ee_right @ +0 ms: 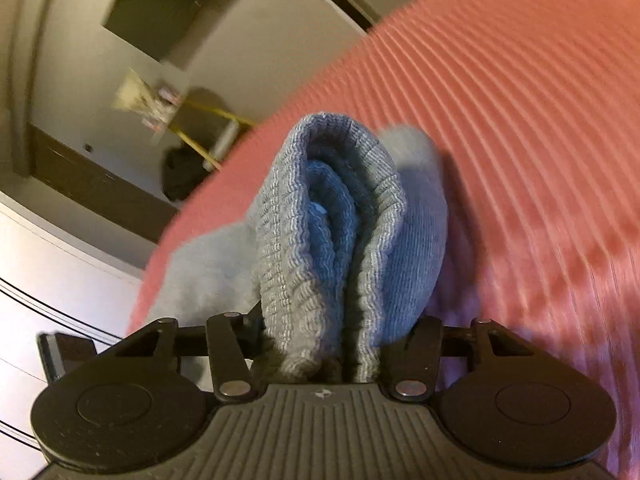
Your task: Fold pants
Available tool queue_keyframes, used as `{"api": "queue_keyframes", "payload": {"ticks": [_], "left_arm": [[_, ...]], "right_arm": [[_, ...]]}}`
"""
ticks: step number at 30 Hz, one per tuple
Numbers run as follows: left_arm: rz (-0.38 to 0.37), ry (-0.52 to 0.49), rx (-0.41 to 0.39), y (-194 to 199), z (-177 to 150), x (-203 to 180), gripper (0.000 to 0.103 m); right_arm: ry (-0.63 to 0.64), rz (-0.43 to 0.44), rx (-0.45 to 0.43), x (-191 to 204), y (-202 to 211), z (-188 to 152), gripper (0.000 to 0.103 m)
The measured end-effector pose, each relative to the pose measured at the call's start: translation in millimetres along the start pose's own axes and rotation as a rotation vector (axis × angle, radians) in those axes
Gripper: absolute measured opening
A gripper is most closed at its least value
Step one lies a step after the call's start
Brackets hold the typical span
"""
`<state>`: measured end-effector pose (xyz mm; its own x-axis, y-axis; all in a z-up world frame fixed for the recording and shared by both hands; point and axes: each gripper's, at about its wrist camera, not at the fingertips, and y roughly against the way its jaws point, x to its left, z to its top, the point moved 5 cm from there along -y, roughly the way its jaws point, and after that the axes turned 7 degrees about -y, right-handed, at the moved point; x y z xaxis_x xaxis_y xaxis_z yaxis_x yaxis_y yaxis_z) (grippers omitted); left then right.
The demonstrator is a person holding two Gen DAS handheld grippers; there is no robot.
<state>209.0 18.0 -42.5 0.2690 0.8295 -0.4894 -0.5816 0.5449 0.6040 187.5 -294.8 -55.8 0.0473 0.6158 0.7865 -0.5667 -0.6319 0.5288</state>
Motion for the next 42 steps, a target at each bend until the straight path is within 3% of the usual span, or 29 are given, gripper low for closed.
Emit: {"api": "queue_keyframes", "payload": {"ticks": [2,3,5,6,7,9,11,13,16,17,21,23,25,27,28,29,31,34,40,42], "left_arm": [[-0.001,0.025,-0.023,2,16,-2,0.033],[0.013,0.044,-0.026,0,24,0,0.039],[0.131,0.071,-0.027,-5,35,8,0.049],[0.228,0.076,-0.031,-5,37,13,0.050],[0.298,0.066,-0.039,-3,37,15,0.050],[0.356,0.022,-0.052,5,31,14,0.051],[0.344,0.008,-0.079,16,17,7,0.055],[0.301,0.025,-0.128,23,4,-5,0.064],[0.255,0.026,-0.168,16,-10,-22,0.076],[0.257,0.019,-0.161,10,-15,-27,0.079],[0.380,-0.088,-0.013,-27,-41,-32,0.079],[0.439,-0.232,0.017,-31,-55,-38,0.079],[0.440,-0.278,-0.001,-22,-61,-45,0.078],[0.399,-0.204,-0.048,-6,-64,-44,0.078],[0.375,-0.150,-0.080,2,-67,-42,0.078],[0.352,-0.103,-0.113,11,-72,-37,0.078],[0.318,-0.041,-0.177,25,-78,-26,0.078],[0.303,-0.009,-0.206,34,-87,-21,0.079],[0.285,0.040,-0.213,28,-82,-16,0.080],[0.282,0.056,-0.208,26,-83,-13,0.080]], "right_arm": [[0.003,0.026,-0.044,13,10,15,0.051],[0.003,0.032,-0.056,19,14,23,0.051],[0.025,0.018,-0.075,25,19,41,0.057],[0.033,-0.016,-0.082,24,19,49,0.061],[0.025,-0.069,-0.094,23,20,55,0.073],[-0.001,-0.232,-0.170,13,33,63,0.074],[0.044,-0.297,-0.261,12,51,57,0.074],[0.090,-0.287,-0.324,16,64,43,0.071],[0.165,-0.251,-0.328,32,57,8,0.037],[0.193,-0.244,-0.322,38,50,-1,0.035],[0.293,-0.259,-0.273,53,9,-34,0.035],[0.222,-0.299,-0.221,33,-5,-45,0.027],[0.124,-0.249,-0.238,19,7,-53,0.022],[0.057,-0.198,-0.253,15,24,-55,0.023],[0.016,-0.177,-0.275,12,36,-55,0.029],[-0.004,-0.189,-0.299,8,45,-54,0.047],[-0.056,-0.217,-0.349,-2,62,-55,0.061],[-0.184,-0.136,-0.318,-18,65,-53,0.061],[-0.373,-0.107,-0.341,-31,45,-36,0.065],[-0.410,-0.120,-0.351,-37,36,-30,0.060]]}}
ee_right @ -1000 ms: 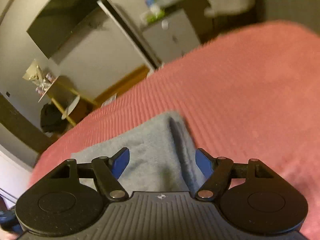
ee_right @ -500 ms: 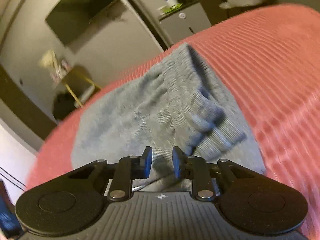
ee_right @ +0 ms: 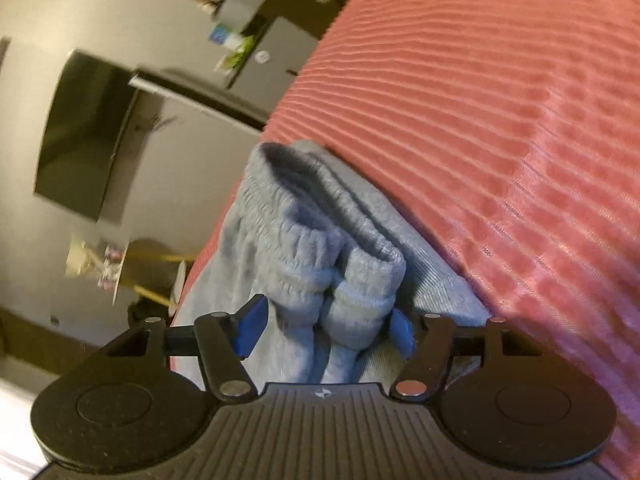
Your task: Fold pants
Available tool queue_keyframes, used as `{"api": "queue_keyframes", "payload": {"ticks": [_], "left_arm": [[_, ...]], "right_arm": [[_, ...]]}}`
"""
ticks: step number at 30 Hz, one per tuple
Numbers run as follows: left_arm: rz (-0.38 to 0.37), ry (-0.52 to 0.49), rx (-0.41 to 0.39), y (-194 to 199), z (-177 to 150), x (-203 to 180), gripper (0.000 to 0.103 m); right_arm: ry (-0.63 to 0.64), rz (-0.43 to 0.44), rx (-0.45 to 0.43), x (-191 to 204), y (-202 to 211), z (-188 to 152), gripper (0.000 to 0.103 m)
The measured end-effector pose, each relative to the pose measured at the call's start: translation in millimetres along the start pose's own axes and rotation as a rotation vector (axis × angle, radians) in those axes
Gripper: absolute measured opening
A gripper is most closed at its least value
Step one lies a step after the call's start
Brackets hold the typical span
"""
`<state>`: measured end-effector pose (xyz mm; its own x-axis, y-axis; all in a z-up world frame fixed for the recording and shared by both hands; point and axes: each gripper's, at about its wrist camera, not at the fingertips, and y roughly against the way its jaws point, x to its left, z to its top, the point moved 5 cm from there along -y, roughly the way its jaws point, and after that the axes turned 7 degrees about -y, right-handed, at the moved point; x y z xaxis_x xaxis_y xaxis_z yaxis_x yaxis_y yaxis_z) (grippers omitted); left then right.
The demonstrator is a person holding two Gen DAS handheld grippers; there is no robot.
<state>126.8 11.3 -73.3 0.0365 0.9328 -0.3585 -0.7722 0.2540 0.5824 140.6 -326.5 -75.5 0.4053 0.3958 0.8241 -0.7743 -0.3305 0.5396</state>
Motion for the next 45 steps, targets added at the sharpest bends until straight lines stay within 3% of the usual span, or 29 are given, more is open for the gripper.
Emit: {"api": "queue_keyframes", "payload": {"ticks": [2,5,6,9,10,13,15,17,20,23,27,28,30,33,36,39,41,42,45], "left_arm": [[0.000,0.008,-0.002,0,-1,2,0.080],[0.007,0.027,-0.016,5,0,5,0.080],[0.007,0.039,-0.019,9,0,7,0.080],[0.026,0.084,-0.017,8,1,16,0.080],[0.039,0.098,-0.008,6,1,18,0.080],[0.081,0.132,0.041,-1,-2,26,0.080],[0.092,0.141,0.039,1,-3,27,0.080],[0.092,0.131,0.008,9,2,24,0.079],[0.111,0.092,-0.086,26,11,14,0.079],[0.063,0.002,-0.140,26,32,-11,0.079],[0.059,-0.114,-0.172,6,69,-42,0.079],[0.061,-0.123,-0.171,-3,80,-46,0.079],[0.059,-0.142,-0.168,-22,97,-52,0.079],[0.118,-0.167,-0.161,-57,117,-55,0.079],[0.181,-0.217,-0.079,-100,113,-50,0.077],[0.259,-0.322,-0.023,-134,93,-38,0.087],[0.269,-0.375,-0.057,-139,83,-35,0.094],[0.259,-0.358,-0.059,-139,81,-31,0.095],[0.223,-0.275,-0.034,-130,84,-21,0.094]], "right_arm": [[0.058,-0.043,-0.022,8,-8,-1,0.048],[0.298,-0.150,-0.066,39,-10,-13,0.039],[0.306,-0.122,-0.075,46,-3,-17,0.038],[0.107,0.127,-0.044,34,21,-13,0.035],[0.111,0.106,-0.050,27,25,-12,0.035],[0.274,-0.117,-0.042,0,11,-16,0.036],[0.329,-0.122,-0.066,6,15,-21,0.037],[0.377,-0.173,-0.087,21,19,-25,0.047],[0.517,-0.256,-0.222,37,40,-32,0.049],[0.641,-0.187,-0.331,62,57,-43,0.049],[0.757,-0.061,-0.238,97,30,-59,0.044],[0.788,-0.058,-0.225,107,18,-60,0.038],[0.839,-0.074,-0.233,124,-3,-58,0.035],[0.880,-0.117,-0.206,144,-44,-44,0.033],[0.919,-0.156,-0.187,153,-78,-47,0.033],[0.969,-0.241,-0.116,139,-112,-49,0.030],[1.092,-0.307,-0.095,125,-131,-49,0.009],[1.140,-0.297,-0.101,120,-132,-48,0.007],[1.119,-0.246,-0.093,114,-128,-41,0.005]]}}
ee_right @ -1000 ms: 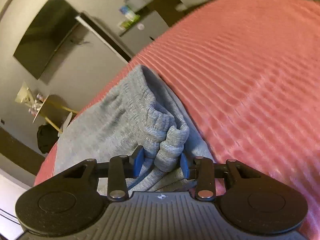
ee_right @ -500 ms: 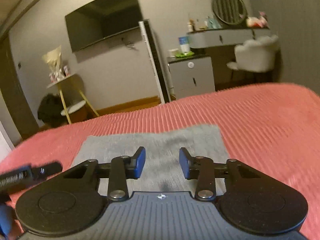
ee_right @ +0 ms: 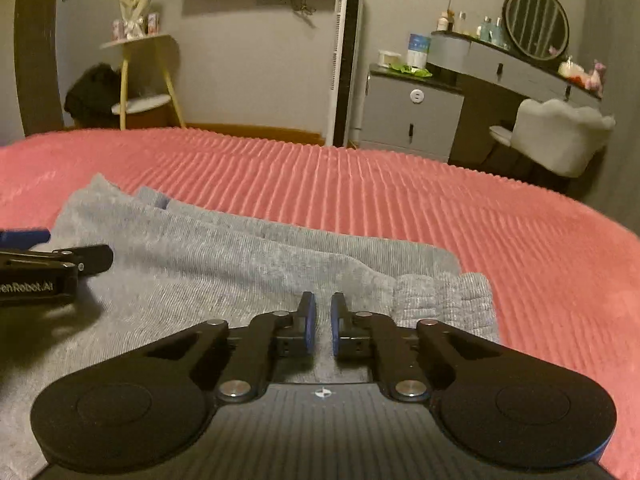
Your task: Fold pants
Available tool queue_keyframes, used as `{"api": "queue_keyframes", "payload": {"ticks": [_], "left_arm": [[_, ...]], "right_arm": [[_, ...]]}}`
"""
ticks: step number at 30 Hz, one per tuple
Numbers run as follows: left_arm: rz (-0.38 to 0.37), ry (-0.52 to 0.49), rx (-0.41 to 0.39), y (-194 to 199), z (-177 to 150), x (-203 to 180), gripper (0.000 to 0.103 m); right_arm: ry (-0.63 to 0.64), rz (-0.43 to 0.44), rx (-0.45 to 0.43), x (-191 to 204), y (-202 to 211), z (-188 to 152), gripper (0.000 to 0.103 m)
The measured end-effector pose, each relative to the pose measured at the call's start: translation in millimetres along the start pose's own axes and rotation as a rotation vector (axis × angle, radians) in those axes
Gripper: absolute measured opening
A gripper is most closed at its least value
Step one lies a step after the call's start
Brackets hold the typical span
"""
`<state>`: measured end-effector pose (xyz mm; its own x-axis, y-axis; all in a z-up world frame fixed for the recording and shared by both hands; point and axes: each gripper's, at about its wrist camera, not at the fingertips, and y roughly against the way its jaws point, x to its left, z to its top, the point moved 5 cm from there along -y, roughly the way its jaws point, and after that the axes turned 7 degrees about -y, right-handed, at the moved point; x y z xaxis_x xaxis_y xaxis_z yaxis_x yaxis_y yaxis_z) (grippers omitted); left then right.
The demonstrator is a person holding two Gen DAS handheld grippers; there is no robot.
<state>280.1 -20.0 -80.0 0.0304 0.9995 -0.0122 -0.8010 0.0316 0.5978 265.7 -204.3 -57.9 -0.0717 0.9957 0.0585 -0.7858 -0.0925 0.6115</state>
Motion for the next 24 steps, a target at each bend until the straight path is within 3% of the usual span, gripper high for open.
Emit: {"api": "queue_keyframes", "payload": {"ticks": [4,6,8,9,12,16,24], "left_arm": [[-0.041,0.040,0.007,42,-10,1,0.090],[-0.115,0.049,-0.001,64,-24,-5,0.092],[-0.137,0.016,0.034,71,-45,-13,0.092],[-0.111,-0.025,0.060,71,-58,-17,0.093],[-0.034,-0.119,0.034,80,-71,-30,0.093],[-0.037,-0.067,0.103,83,-66,-31,0.093],[-0.059,-0.076,0.141,85,-70,-28,0.093]], "right_arm": [[-0.039,-0.010,-0.004,5,21,-2,0.006],[-0.054,0.054,0.004,12,43,-13,0.009],[-0.042,0.085,0.034,17,60,-35,0.010],[-0.005,0.063,0.043,19,66,-47,0.010],[0.039,0.021,0.052,21,77,-68,0.010],[0.051,-0.017,0.071,24,85,-68,0.011],[0.138,-0.041,0.062,26,88,-76,0.011]]}}
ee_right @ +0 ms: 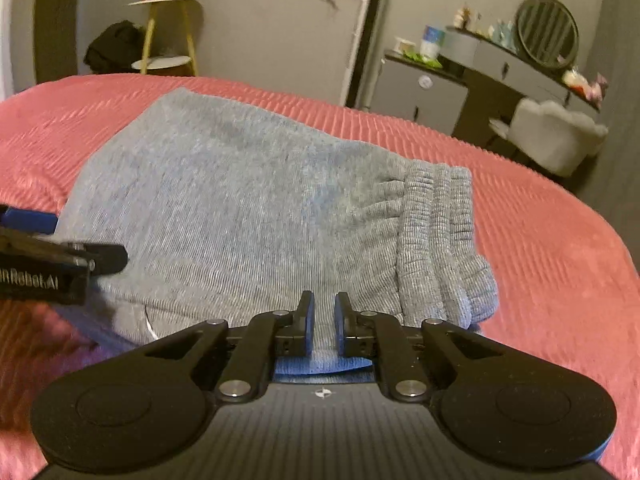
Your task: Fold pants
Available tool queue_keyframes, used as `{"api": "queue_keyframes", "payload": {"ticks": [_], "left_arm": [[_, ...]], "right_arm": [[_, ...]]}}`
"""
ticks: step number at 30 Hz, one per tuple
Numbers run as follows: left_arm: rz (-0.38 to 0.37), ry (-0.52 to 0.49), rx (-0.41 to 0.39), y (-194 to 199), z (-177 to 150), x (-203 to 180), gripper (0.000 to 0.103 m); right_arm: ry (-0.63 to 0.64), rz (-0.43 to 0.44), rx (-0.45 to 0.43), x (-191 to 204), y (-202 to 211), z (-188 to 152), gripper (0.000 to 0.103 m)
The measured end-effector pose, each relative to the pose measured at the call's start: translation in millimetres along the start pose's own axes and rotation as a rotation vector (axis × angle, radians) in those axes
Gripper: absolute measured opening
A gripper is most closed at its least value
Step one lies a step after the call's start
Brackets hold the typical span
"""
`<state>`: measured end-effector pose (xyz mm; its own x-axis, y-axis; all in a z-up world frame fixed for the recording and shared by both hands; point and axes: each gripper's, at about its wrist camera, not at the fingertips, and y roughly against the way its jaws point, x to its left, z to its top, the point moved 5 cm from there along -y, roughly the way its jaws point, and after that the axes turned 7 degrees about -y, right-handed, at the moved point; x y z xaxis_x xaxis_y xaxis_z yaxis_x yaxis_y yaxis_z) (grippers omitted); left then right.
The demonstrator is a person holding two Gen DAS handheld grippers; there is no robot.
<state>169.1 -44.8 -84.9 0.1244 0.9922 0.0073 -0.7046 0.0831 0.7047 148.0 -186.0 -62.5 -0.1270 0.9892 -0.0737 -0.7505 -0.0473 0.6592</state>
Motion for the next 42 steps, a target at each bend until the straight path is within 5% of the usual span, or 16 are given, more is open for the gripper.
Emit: {"api": "queue_keyframes", "payload": {"ticks": [15,17,19,21,22,23,28,32,37,40,42], "left_arm": [[-0.034,0.036,0.047,9,-6,14,0.094],[-0.035,0.112,0.064,14,-11,28,0.094],[-0.088,0.255,0.075,21,-22,46,0.094],[-0.145,0.401,0.050,26,-39,63,0.093],[-0.172,0.454,0.034,28,-47,67,0.090],[-0.186,0.491,0.019,31,-51,69,0.090],[-0.427,0.568,-0.017,34,-47,56,0.089],[-0.395,0.673,-0.002,16,-58,69,0.084],[-0.381,0.699,-0.015,11,-57,77,0.080],[-0.363,0.650,-0.017,12,-55,75,0.080],[-0.358,0.631,-0.015,12,-52,74,0.079]], "right_arm": [[0.057,-0.010,-0.008,3,10,-7,0.010],[-0.012,0.025,0.007,-6,17,-7,0.011],[-0.216,0.117,0.021,-32,31,-8,0.011],[-0.467,0.170,0.066,-62,40,-19,0.033],[-0.615,0.134,0.101,-83,42,-31,0.068],[-0.726,0.134,0.096,-97,45,-43,0.073],[-1.151,0.410,0.104,-123,40,-73,0.073],[-1.246,0.513,0.069,-120,32,-60,0.073],[-1.210,0.446,0.081,-112,13,-50,0.072],[-1.087,0.312,0.082,-111,12,-46,0.045],[-1.015,0.274,0.081,-109,13,-42,0.045]]}}
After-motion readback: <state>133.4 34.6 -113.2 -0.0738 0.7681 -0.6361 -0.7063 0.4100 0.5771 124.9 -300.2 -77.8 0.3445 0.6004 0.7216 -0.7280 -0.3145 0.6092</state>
